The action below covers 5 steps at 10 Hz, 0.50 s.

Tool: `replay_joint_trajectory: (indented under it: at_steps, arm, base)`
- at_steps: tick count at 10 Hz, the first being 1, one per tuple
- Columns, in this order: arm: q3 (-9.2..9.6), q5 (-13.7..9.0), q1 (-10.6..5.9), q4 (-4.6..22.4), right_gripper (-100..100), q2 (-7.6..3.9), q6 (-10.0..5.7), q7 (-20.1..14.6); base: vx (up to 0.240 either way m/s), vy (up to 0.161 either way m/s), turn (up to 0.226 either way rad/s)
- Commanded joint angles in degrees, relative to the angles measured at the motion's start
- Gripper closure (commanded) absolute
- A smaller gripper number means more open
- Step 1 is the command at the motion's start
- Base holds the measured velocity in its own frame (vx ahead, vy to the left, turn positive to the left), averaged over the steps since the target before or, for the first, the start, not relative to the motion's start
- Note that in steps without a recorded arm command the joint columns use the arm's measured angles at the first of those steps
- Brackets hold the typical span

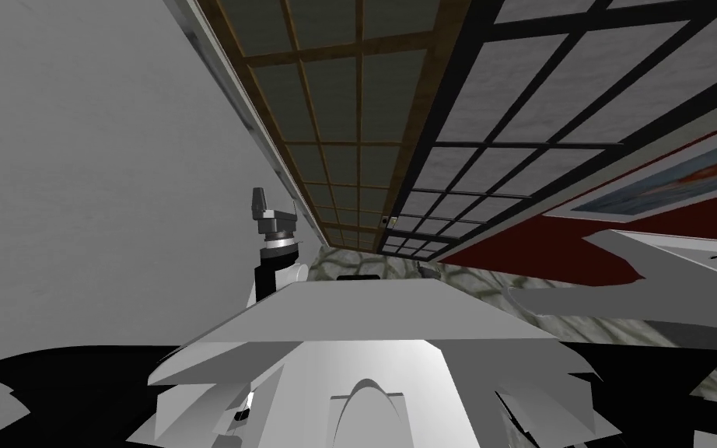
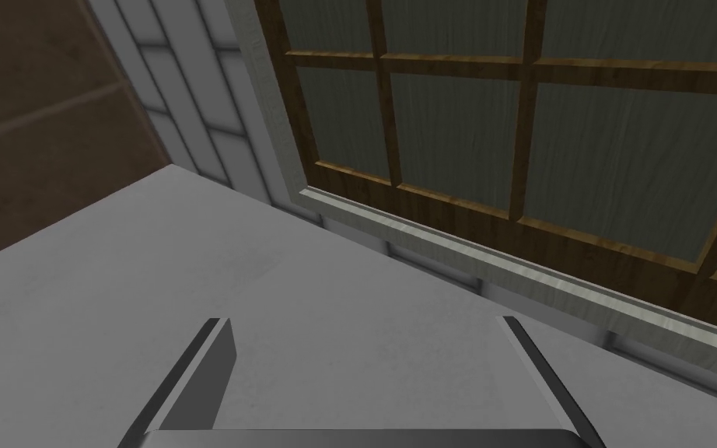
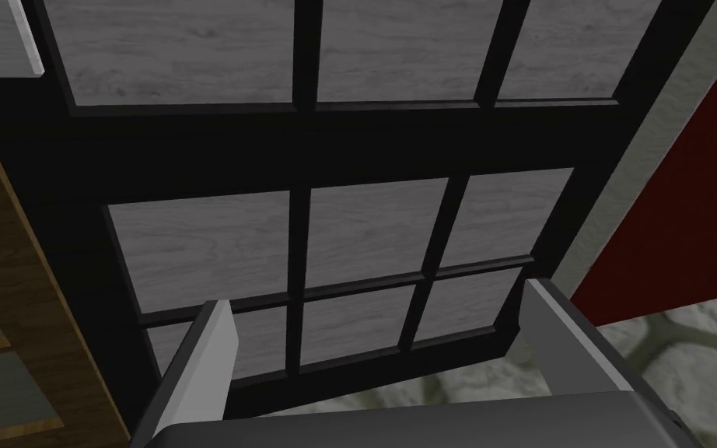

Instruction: Pull the door open

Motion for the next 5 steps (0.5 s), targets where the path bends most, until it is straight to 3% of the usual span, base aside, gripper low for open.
replay_joint_trajectory:
  at_steps: [1,5]
  arm:
    - [-0.03,0.04,-0.89,-1.55,-100,0.22,0.42,0.37]
    - [0.34,0.42,-3.28,-2.68,-100,0.94,0.31,0.25]
  base:
    - [0.155,-0.009,0.118]
    - [0.166,-0.015,0.106]
